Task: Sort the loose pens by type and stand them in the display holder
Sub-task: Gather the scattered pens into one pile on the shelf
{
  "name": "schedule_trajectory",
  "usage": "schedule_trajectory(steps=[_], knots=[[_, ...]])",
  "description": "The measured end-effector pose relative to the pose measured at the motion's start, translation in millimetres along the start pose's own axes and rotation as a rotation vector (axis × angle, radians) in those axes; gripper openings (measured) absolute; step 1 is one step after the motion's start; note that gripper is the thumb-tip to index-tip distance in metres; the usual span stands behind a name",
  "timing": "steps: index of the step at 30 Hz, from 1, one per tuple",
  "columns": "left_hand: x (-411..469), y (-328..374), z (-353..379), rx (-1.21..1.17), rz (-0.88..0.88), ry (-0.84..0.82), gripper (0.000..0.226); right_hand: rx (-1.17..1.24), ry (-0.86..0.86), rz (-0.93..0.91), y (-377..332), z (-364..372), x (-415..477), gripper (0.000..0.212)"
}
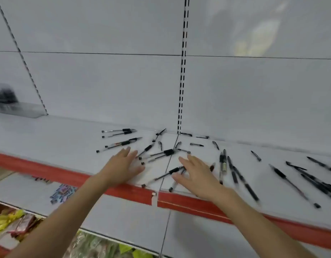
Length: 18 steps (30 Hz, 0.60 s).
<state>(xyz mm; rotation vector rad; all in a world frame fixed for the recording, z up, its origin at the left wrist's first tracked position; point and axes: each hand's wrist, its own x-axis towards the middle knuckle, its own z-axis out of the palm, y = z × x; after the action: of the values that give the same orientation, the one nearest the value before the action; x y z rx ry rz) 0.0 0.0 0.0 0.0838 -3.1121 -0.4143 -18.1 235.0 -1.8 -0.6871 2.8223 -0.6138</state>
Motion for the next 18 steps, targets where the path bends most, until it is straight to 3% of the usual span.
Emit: schedule_trajectory(steps=[4, 8, 10, 12, 15, 18], knots=[[29, -11, 6, 0.036, 0.13, -0.162, 0.068, -0.107, -0.074, 0.048, -21, 23, 42, 0.073], [50, -37, -5, -0.119, 0.24, -0.193, 0.054, -0.142, -0.078, 0.056, -29, 33, 65, 0.071], [74, -63, -11, -0.102, 0.232, -0.059, 0.054, -0.158, -0.067, 0.071, -32, 36, 70, 0.074], [102, -90, -14, 0.033, 0.177, 0.052, 0.076, -0.165, -0.043, 0.081, -33, 38, 72, 0.087], [133, -117, -18, 0.142, 0.002, -0.071, 0.091, -0.151, -0.018, 0.094, -33, 40, 72, 0.105], [133, -112, -9, 0.106, 0.05, -0.134, 0.082, -0.165, -0.01, 0.111, -34, 41, 74, 0.107]])
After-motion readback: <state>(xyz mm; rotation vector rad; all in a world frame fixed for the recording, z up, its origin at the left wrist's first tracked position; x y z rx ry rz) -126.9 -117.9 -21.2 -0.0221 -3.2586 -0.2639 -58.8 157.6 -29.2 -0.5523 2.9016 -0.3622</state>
